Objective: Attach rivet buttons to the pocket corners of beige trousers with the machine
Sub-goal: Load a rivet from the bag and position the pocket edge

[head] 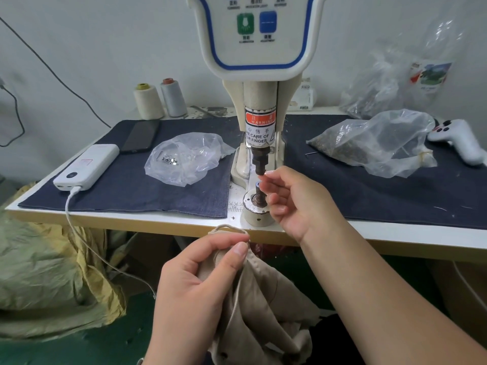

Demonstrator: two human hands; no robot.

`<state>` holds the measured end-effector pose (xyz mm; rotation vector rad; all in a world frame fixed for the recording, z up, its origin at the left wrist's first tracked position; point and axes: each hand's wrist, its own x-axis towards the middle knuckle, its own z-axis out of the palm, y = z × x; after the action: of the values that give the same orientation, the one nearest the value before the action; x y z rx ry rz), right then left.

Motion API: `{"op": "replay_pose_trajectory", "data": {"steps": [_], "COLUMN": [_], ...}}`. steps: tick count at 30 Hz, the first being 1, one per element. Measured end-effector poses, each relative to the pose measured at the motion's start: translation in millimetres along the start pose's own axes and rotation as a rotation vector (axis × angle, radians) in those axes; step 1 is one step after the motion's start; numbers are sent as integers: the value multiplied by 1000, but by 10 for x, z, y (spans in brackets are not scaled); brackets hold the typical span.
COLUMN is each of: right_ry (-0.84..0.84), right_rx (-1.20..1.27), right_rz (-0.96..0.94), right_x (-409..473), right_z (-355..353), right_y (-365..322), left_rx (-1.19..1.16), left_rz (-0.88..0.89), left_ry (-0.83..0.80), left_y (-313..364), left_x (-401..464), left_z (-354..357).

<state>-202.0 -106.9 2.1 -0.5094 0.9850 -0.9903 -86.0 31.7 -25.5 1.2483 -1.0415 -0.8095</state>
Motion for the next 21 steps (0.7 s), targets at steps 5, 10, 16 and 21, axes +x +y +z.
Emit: {"op": "replay_pose_trajectory", "data": {"steps": [5,10,16,21], "right_ry": [0,-27,-57,-100], "right_rx": [-53,-19,-70,-51], "right_rz": [-27,-41,-75,-43], "right_x": [-2,-22,-47,-68], "right_z": [-14,-16,-47,-85], "right_y": [5,3,-27,-41], "left_rx": [-12,1,12,36], "left_rz": [-6,-6,-10,-7], "left_ry": [2,-8,-1,10], "left_y": [12,0,-39,-39], "left_x": [-1,9,19,30], "left_z": [11,5,-7,-13]}}
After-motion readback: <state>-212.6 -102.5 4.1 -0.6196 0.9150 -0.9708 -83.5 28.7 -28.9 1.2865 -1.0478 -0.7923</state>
